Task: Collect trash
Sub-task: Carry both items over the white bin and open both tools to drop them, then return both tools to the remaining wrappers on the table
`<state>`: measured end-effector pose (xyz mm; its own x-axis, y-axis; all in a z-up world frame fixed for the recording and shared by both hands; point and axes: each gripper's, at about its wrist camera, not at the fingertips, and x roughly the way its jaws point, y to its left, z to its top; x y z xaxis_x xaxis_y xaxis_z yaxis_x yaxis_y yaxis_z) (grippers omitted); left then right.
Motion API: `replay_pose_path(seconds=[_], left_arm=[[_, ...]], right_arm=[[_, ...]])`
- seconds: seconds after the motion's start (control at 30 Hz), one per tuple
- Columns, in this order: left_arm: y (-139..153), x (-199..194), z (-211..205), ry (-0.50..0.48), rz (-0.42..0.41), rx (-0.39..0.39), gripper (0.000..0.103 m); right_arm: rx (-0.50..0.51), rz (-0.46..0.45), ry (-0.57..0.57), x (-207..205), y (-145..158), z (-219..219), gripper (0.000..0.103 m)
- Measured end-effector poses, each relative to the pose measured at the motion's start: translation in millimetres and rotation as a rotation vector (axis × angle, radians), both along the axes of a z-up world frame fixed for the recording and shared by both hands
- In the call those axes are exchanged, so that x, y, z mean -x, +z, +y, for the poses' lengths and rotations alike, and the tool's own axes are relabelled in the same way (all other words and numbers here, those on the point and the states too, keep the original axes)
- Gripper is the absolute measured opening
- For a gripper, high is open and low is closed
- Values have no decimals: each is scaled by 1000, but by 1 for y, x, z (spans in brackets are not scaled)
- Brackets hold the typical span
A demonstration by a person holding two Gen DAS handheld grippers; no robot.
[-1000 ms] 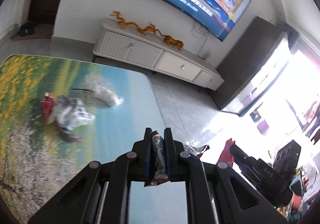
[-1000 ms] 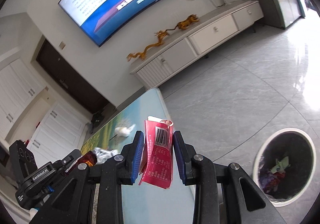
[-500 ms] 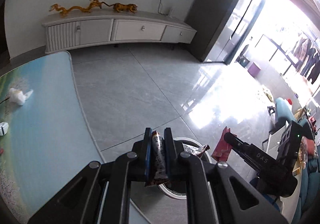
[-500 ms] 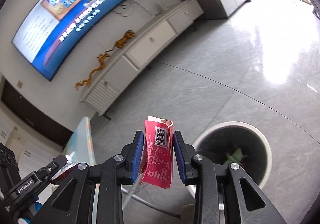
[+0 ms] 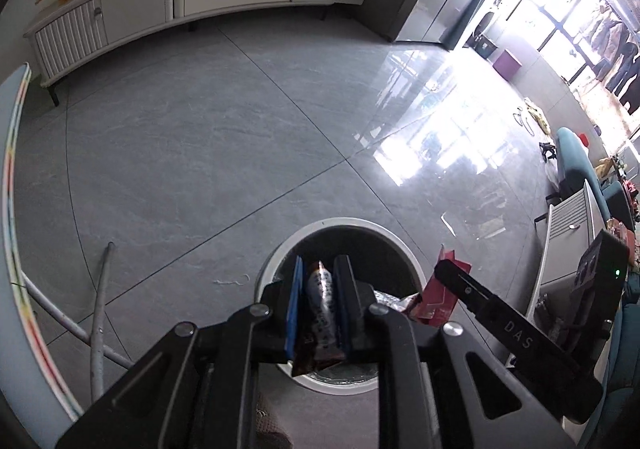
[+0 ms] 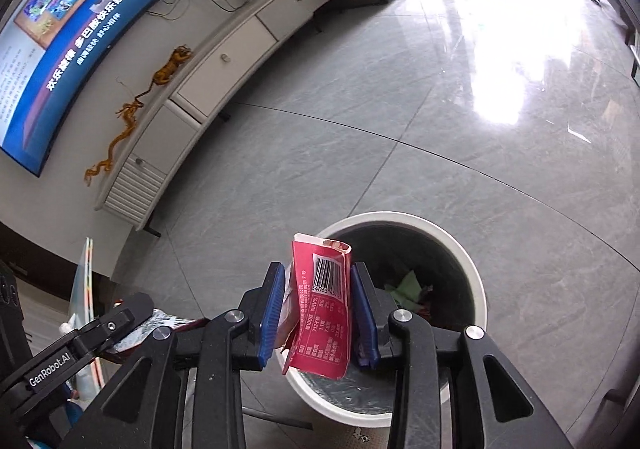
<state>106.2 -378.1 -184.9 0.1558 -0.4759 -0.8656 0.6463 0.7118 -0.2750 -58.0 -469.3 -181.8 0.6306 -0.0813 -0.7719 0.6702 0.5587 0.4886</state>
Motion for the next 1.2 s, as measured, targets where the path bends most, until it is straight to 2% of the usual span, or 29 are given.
replay_pose_path(seconds=[0.07,0.23,0.37,0.53,0.73,0.9,1.2], left_arm=[[-9,3,-8,-10,30,4,29],[-18,2,-14,-28,73,14,44],[-11,1,-8,-29,64,28,46],[17,-2,16,16,-22,45,46],[60,-5,70,110,-166,44,46],[90,-8,126,193,-253,50,46],[133,-17,232,339,-306,125,46]], right_arm=[[-2,16,-11,3,-6,-3,36],[-6,35,-31,7,-12,-11,41],[-4,41,-44,9,-10,-11,43],[13,21,-45,10,6,-7,43],[51,-29,-19,5,37,7,44],[80,-63,40,-11,63,34,44],[158,-101,179,-47,109,99,44]])
